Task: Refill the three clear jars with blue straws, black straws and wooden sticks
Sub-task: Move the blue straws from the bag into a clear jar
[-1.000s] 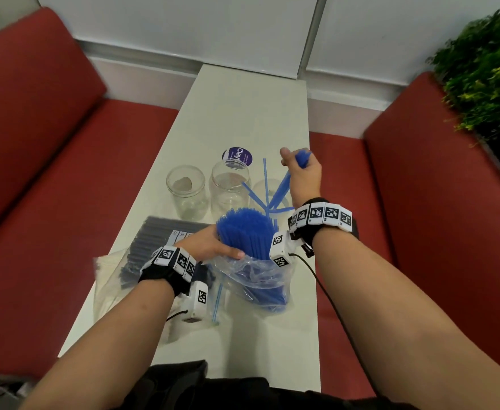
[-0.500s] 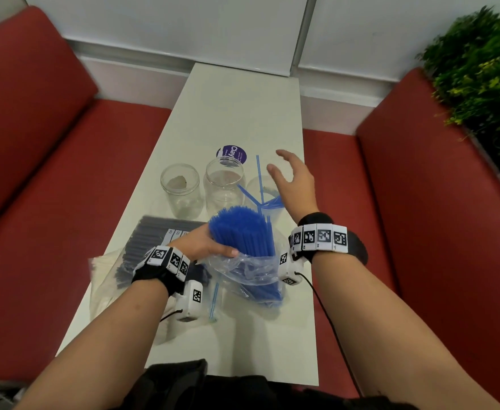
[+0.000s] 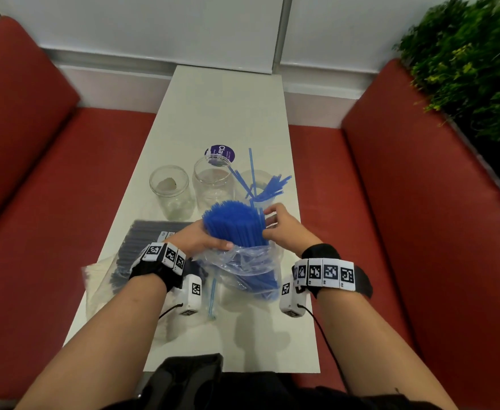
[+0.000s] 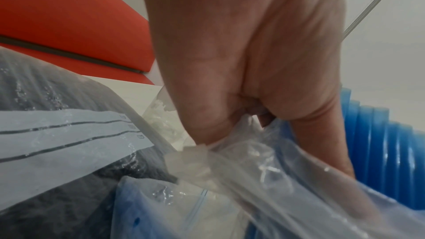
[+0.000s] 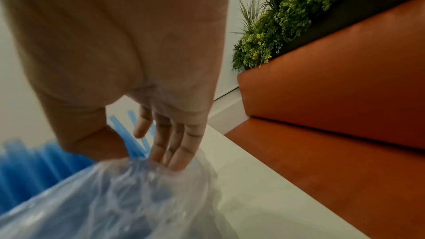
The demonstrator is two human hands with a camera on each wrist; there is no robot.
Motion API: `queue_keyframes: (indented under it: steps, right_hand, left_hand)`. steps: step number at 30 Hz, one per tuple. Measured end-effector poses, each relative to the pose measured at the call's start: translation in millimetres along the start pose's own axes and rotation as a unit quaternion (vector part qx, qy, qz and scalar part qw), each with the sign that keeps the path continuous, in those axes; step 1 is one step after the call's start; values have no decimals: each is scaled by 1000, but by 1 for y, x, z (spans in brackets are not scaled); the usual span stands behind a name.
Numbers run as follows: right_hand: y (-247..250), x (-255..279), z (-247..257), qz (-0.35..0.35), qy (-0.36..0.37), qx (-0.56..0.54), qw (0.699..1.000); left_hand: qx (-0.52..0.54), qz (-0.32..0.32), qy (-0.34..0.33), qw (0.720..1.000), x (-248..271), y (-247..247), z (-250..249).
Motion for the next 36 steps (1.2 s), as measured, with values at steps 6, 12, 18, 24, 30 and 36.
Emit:
queue_keyframes:
  steps: [6,12,18,24,30,36]
  right_hand:
    - [-12,-4,-2,-47,6,43,998]
    - [-14,-5,-4,-61,29,47,997]
    - [-16,-6,-3,-28,51,0,998]
    - [-15,-7,1,-42,66,-45,996]
    - [-18,-10,0,-7,59,-38,997]
    - [-26,-10,-4,38,52,10,998]
  left_hand:
    - [4,-9,4,1000,-1,-1,0]
    - [17,4,16,1000,2,1,1]
    - [30,6,12,999,4,0,0]
    - [40,4,11,999,5,-2,-2]
    - [37,1,11,999,6,-2,-2]
    - [26,-2,17,1000,8,-1,-2]
Point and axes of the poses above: each hand's wrist, its own x-axis away from the middle knuckle, its own y-axis out of the back of the hand, z = x × y, the point moved 3 cm from there along -x, towards the middle knuckle, and after that the axes turned 2 degrees about z, right-handed, at the moved point
